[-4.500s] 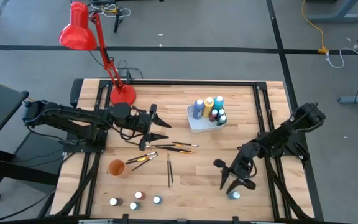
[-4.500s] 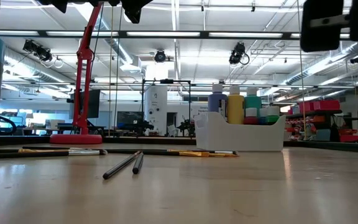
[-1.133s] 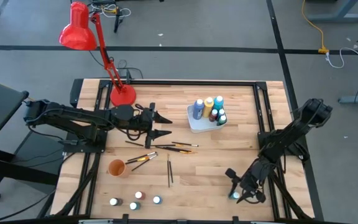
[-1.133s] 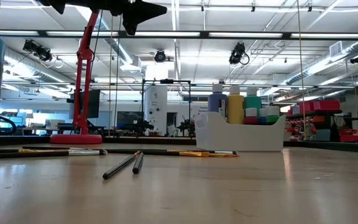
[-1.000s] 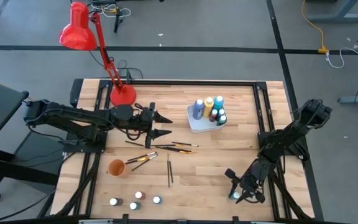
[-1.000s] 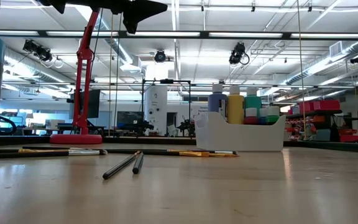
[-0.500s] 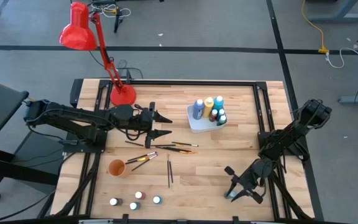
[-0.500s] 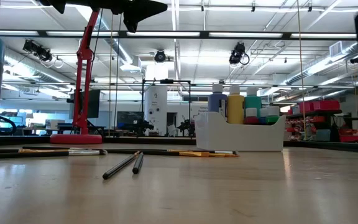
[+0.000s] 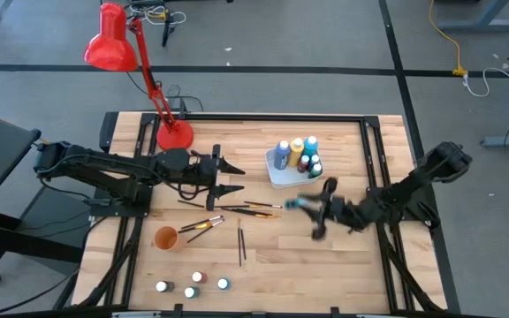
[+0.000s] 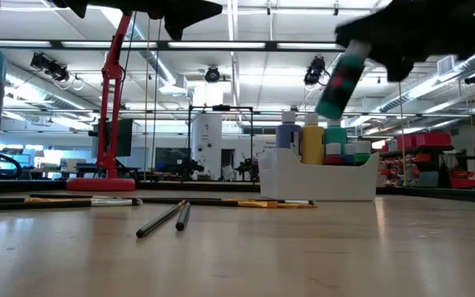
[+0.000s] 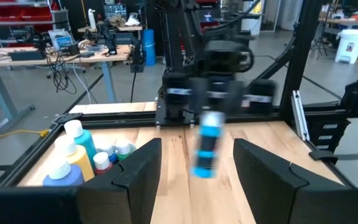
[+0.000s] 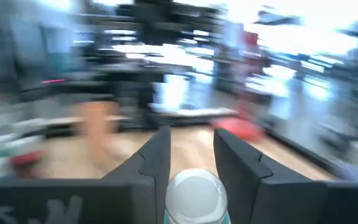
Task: Pick & Place Paint Supplies
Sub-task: Put the small light blue paint bottle into the white bin, then put the small blue paint bottle into the white bin
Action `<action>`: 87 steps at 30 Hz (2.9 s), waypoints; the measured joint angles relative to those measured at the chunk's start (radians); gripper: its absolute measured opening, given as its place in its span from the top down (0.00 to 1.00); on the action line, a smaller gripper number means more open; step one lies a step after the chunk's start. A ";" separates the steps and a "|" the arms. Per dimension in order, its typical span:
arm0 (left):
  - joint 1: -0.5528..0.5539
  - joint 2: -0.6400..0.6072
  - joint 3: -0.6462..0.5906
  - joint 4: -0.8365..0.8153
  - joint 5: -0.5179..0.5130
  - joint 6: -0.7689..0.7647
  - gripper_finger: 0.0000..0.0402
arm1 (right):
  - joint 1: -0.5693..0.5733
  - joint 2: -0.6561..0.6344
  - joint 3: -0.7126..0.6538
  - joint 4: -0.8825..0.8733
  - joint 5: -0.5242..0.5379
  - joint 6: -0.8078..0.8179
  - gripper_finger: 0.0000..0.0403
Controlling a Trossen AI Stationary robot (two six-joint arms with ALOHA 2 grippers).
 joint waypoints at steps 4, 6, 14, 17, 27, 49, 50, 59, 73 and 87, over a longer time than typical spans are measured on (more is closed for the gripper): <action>0.000 0.000 0.000 0.000 0.000 0.038 0.48 | -0.092 0.000 0.000 -0.044 0.206 0.056 0.74; 0.000 0.000 0.000 -0.004 0.000 0.059 0.48 | -0.124 0.000 0.000 -0.072 0.231 0.067 0.74; 0.000 0.012 0.000 -0.003 0.000 0.103 0.48 | -0.253 -0.001 0.001 -0.286 0.239 0.181 0.74; 0.000 0.013 0.000 -0.010 0.000 0.103 0.48 | -0.295 -0.001 0.001 -0.313 0.226 0.229 0.73; 0.000 0.013 0.000 -0.007 0.000 0.096 0.48 | -0.358 -0.001 0.018 -0.482 0.169 0.349 0.73; 0.000 0.013 0.000 -0.008 0.000 0.098 0.48 | -0.461 0.001 0.016 -0.518 0.046 0.352 0.64; 0.000 0.013 0.000 -0.008 0.000 0.098 0.48 | -0.461 0.001 0.017 -0.473 0.046 0.317 0.64; 0.000 0.013 0.000 -0.008 0.004 0.045 0.48 | -0.460 0.001 0.017 -0.056 -0.374 0.169 0.64; -0.082 0.042 -0.001 -0.046 0.171 -0.261 0.48 | -0.448 0.000 0.018 -0.085 -0.675 0.274 0.53; -0.325 0.271 0.000 0.106 0.223 0.109 0.48 | -0.448 0.000 0.018 -0.073 -0.710 0.274 0.51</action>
